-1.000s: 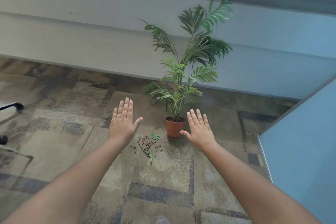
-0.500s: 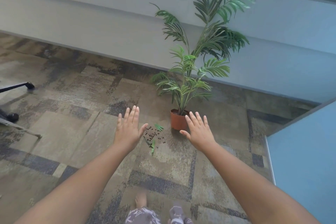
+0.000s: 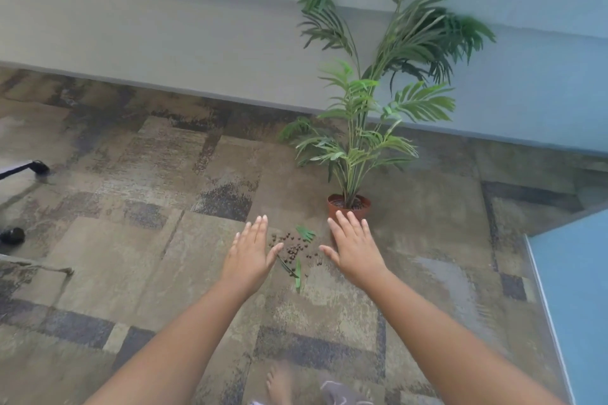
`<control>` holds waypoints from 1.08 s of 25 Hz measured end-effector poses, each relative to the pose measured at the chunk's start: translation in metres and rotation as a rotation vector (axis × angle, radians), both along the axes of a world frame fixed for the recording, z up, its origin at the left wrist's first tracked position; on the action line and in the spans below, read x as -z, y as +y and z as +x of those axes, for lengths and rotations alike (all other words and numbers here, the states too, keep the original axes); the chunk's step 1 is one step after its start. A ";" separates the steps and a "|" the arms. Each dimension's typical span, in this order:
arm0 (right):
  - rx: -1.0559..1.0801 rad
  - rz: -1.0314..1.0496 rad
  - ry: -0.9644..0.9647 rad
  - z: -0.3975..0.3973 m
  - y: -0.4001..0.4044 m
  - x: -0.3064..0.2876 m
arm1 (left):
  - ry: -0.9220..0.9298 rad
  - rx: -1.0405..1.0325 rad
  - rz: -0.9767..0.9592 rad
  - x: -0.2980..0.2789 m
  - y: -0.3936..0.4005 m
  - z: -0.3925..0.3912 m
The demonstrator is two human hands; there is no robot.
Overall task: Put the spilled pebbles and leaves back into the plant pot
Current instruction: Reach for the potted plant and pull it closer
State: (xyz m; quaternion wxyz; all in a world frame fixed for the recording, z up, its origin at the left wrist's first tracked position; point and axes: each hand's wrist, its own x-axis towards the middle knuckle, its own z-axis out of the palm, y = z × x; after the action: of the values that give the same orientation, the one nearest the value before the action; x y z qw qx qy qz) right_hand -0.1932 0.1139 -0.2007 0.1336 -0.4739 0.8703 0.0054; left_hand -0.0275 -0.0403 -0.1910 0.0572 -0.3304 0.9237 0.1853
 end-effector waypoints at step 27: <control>0.151 -0.081 0.162 -0.160 0.003 0.564 | 0.013 0.157 0.070 0.571 0.004 -0.189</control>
State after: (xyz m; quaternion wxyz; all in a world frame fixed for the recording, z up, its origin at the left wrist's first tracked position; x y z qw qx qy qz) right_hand -0.3533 0.1168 -0.7648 0.0438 -0.4101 0.9110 -0.0016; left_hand -0.2165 -0.0358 -0.7624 0.0770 -0.2535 0.9401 0.2147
